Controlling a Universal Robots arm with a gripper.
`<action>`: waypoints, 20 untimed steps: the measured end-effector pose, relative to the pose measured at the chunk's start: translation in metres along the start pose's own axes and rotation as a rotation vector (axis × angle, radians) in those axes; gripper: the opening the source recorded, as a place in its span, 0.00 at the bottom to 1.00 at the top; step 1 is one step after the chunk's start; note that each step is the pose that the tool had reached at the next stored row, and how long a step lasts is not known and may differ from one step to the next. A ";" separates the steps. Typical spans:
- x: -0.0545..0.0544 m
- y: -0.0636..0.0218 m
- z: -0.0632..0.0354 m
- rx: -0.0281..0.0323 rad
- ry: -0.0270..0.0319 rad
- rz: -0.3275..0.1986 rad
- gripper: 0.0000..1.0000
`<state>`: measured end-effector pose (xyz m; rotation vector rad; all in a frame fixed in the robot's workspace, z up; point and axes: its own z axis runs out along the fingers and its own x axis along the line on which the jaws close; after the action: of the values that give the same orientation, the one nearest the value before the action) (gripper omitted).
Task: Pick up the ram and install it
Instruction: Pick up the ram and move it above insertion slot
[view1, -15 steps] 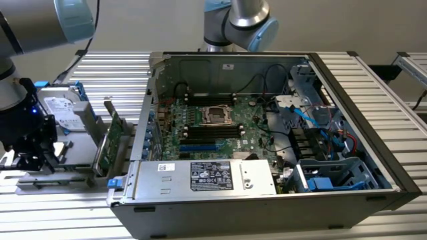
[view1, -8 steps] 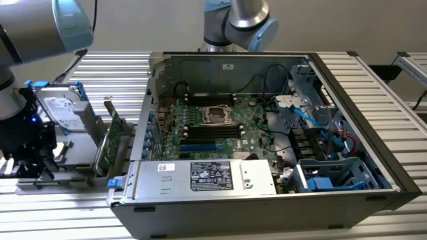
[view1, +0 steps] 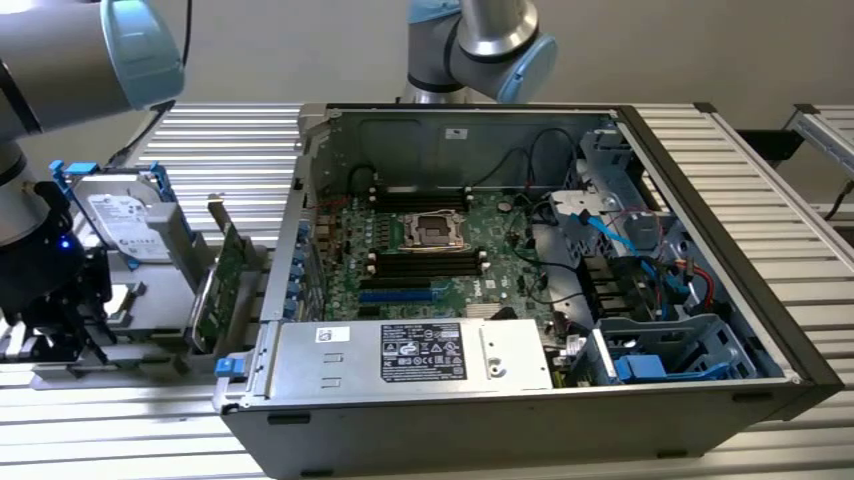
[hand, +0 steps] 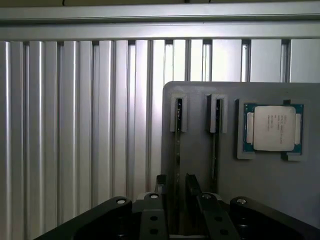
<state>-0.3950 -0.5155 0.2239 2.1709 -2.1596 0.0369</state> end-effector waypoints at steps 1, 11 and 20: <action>0.000 0.0001 0.0007 0.0001 -0.0011 0.000 0.30; 0.002 0.0019 0.0059 0.0004 -0.0193 -0.001 0.30; 0.004 0.0026 0.0120 0.0007 -0.0348 -0.002 0.30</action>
<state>-0.3980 -0.5206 0.2124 2.1898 -2.1764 -0.0002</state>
